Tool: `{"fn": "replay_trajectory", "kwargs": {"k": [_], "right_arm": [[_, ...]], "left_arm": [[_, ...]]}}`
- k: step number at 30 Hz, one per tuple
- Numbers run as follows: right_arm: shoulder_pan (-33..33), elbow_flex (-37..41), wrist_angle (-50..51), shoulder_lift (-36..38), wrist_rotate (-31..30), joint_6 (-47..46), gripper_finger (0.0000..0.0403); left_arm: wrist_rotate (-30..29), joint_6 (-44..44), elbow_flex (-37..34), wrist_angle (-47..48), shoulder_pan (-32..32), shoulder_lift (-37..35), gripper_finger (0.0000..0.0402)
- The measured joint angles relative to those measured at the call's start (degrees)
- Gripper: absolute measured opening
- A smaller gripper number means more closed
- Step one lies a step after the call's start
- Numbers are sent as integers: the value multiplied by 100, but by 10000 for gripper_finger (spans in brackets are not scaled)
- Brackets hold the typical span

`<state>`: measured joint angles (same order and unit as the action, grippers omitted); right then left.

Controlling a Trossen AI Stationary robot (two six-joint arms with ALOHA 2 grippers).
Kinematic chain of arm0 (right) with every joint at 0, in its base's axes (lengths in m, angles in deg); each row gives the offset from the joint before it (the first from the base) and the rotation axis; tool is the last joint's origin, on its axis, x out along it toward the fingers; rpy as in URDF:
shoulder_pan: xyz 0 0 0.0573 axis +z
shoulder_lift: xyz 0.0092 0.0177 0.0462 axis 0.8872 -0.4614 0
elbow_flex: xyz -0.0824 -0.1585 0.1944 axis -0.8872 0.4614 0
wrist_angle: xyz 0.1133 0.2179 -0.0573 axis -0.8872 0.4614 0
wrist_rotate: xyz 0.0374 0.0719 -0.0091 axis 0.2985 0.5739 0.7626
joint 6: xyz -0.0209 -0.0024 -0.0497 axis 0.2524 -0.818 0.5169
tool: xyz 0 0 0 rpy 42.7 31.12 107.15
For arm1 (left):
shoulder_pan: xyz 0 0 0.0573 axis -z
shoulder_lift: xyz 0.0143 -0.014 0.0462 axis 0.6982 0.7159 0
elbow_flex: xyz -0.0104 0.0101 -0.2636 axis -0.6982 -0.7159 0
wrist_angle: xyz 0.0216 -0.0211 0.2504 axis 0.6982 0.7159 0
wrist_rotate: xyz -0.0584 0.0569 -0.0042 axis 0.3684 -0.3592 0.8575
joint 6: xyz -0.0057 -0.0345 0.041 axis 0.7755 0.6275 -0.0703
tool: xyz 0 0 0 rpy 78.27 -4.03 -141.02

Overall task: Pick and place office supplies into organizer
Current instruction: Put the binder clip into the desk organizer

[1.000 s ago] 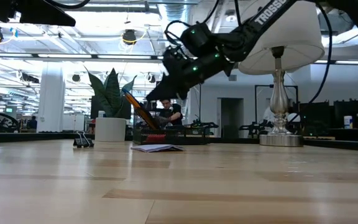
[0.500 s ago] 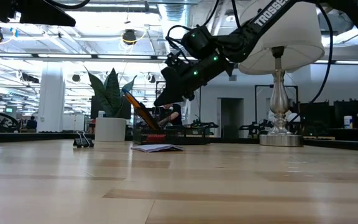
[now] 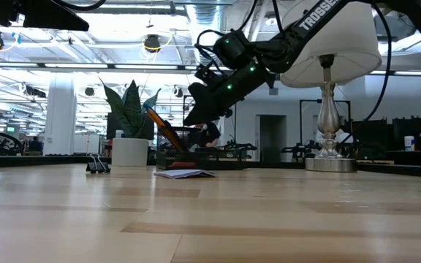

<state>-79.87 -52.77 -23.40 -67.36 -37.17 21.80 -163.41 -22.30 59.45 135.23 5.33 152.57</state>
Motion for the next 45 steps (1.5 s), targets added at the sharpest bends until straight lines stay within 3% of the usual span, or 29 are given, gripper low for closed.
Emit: {"fn": "replay_trajectory", "kwargs": {"k": [5, 11, 15, 20, 24, 28, 33, 39, 45], "right_arm": [[186, 0, 415, 4, 18, -452, 60], [636, 9, 1801, 278, 31, -461, 60], [1019, 9, 2574, 458, 24, -446, 60], [1501, 9, 2840, 507, -34, -418, 60], [1813, 9, 2839, 507, -644, -471, 60], [2007, 9, 2848, 507, -1838, -660, 60], [2072, 15, 2996, 507, -3151, -811, 61], [2072, 233, 3001, 505, -3460, -1042, 61], [2072, 675, 2907, 503, -3491, -1372, 61]], "left_arm": [[2, 187, 0, 0, 1, 0, 75], [11, 1264, -48, -61, -167, 0, 75], [-1, 1480, -539, -966, -362, 0, 75], [237, 1523, -1424, -2578, -493, 2, 75], [187, 1495, -2022, -3977, -510, 2, 75], [195, 1192, -2397, -5083, -510, 2, 75], [409, 1087, -2591, -5510, -587, 2, 75], [582, 955, -2601, -5513, -960, 2, 80], [1029, 1135, -2601, -5550, -1456, 2, 112]]}}
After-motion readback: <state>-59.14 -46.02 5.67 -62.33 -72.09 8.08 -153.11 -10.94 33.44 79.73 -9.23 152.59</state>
